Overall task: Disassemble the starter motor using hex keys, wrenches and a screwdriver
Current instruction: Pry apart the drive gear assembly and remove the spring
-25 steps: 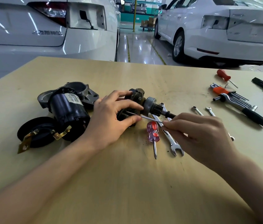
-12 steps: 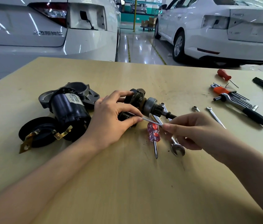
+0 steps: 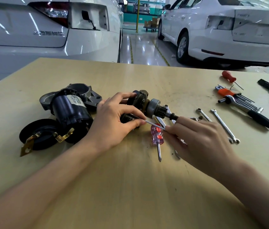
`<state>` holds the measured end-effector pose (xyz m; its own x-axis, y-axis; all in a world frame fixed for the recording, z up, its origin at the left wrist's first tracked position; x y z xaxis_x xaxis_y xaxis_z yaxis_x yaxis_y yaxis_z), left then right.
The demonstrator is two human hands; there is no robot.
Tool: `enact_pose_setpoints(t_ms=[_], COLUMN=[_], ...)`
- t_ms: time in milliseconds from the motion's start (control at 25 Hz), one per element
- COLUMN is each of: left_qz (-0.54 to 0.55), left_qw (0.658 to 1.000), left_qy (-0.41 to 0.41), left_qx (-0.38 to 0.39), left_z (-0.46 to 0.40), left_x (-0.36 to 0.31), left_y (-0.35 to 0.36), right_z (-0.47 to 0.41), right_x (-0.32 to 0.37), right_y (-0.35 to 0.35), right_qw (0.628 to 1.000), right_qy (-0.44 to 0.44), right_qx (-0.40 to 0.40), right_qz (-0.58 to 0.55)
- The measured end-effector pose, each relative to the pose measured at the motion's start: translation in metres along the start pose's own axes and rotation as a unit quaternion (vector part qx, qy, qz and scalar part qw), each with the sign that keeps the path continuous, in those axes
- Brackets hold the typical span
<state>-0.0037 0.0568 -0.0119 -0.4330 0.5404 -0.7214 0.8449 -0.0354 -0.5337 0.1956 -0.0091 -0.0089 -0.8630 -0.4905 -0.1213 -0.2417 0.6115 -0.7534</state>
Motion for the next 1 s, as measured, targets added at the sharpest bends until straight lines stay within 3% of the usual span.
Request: enact_pose_setpoints(t_ms=[80, 200, 320, 400, 480, 520, 600, 640, 680, 760, 840, 920, 1000], left_qz=[0.001, 0.003, -0.007, -0.010, -0.008, -0.009, -0.008, -0.008, -0.007, -0.007, -0.006, -0.005, -0.006], left_qw=[1.000, 1.000, 1.000, 1.000, 1.000, 1.000, 1.000, 1.000, 1.000, 1.000, 1.000, 1.000, 1.000], left_qy=[-0.002, 0.000, 0.005, 0.003, 0.005, 0.006, 0.003, 0.000, 0.000, 0.005, 0.009, 0.006, 0.005], left_qx=[-0.005, -0.010, -0.010, -0.012, -0.012, -0.014, -0.017, -0.018, -0.017, -0.013, -0.012, -0.017, -0.019], left_z=[0.000, 0.000, 0.000, 0.000, 0.000, 0.000, 0.000, 0.000, 0.000, 0.000, 0.001, 0.001, 0.000], left_x=[-0.001, -0.001, 0.000, 0.000, 0.000, 0.001, 0.001, 0.001, 0.001, 0.001, 0.000, -0.001, 0.000], left_y=[0.001, 0.001, 0.002, 0.002, 0.002, 0.002, 0.002, 0.002, 0.002, 0.001, 0.002, 0.002, 0.002], right_z=[-0.005, -0.012, -0.012, -0.012, -0.011, -0.009, -0.005, -0.004, -0.002, 0.000, -0.003, -0.008, -0.011], right_x=[0.002, -0.004, -0.009, -0.010, -0.010, -0.009, -0.009, -0.007, -0.004, -0.002, 0.000, 0.001, -0.005], right_y=[-0.001, -0.001, -0.004, -0.003, 0.000, 0.001, 0.000, -0.003, -0.005, -0.004, -0.004, -0.006, -0.007], right_qw=[0.983, 0.879, 0.748, 0.713, 0.737, 0.787, 0.935, 0.974, 0.991, 0.996, 0.988, 0.931, 0.840], right_qy=[0.137, 0.349, 0.434, 0.445, 0.436, 0.405, 0.251, 0.148, 0.059, -0.024, 0.041, 0.205, 0.333], right_qx=[0.011, 0.117, 0.234, 0.233, 0.184, 0.138, 0.016, -0.029, -0.041, -0.029, -0.011, 0.032, 0.103], right_qz=[-0.124, -0.302, -0.445, -0.489, -0.483, -0.444, -0.250, -0.168, -0.115, -0.082, -0.147, -0.299, -0.416])
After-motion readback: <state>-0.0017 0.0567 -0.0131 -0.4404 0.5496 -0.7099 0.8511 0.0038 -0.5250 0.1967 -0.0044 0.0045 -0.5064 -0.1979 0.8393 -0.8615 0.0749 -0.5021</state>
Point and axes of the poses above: each hand's wrist, its own z-axis away from the middle knuckle, its own y-axis out of the palm, x = y × z, the point moved 1 cm from there along -z, towards the middle knuckle, and after that the axes turned 2 degrees about z, right-handed, at the moved point
